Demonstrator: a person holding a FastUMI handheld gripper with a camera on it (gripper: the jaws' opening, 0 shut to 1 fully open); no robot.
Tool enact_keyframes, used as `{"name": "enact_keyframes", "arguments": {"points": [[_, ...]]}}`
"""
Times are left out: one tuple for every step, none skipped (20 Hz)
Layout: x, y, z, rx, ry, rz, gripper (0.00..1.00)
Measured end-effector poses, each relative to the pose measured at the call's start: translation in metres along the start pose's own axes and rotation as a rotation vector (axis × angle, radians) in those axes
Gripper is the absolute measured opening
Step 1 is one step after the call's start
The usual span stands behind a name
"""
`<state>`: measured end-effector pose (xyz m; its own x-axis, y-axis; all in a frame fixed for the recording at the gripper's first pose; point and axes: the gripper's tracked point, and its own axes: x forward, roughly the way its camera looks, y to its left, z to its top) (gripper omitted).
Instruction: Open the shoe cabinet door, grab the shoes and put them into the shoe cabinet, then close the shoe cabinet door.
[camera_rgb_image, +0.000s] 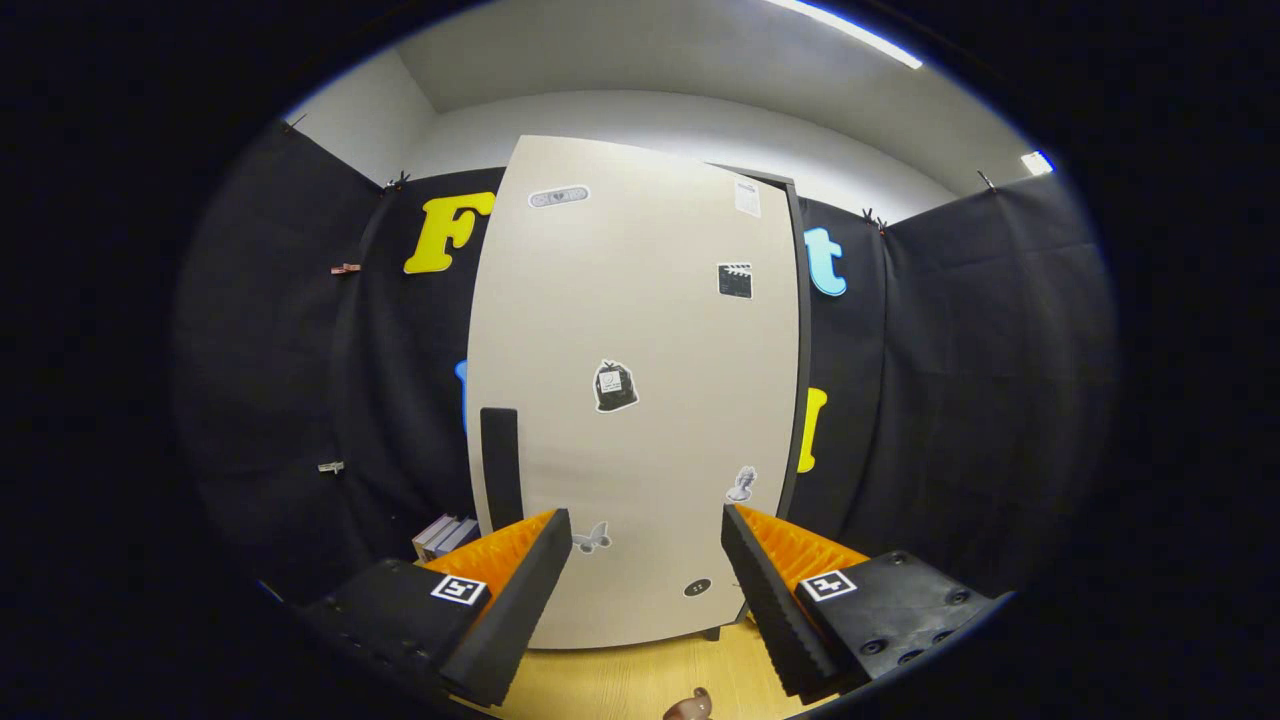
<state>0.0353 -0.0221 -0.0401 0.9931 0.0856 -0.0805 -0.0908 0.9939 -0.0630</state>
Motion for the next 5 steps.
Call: {"name": "enact_keyframes", "arguments": {"points": [[0.0001, -0.0002, -0.0004, 0.001, 0.003, -0.002, 0.98], [0.0001, -0.0002, 0.0001, 0.005, 0.003, -0.004, 0.98], [0.0003, 0.0000, 0.0001, 0.012, 0.002, -0.003, 0.98], [0.0005, 0.0000, -0.0002, 0.016, 0.001, -0.003, 0.98], [0.0010, -0.0002, -0.0008, 0.020, 0.003, -0.002, 0.98]]}}
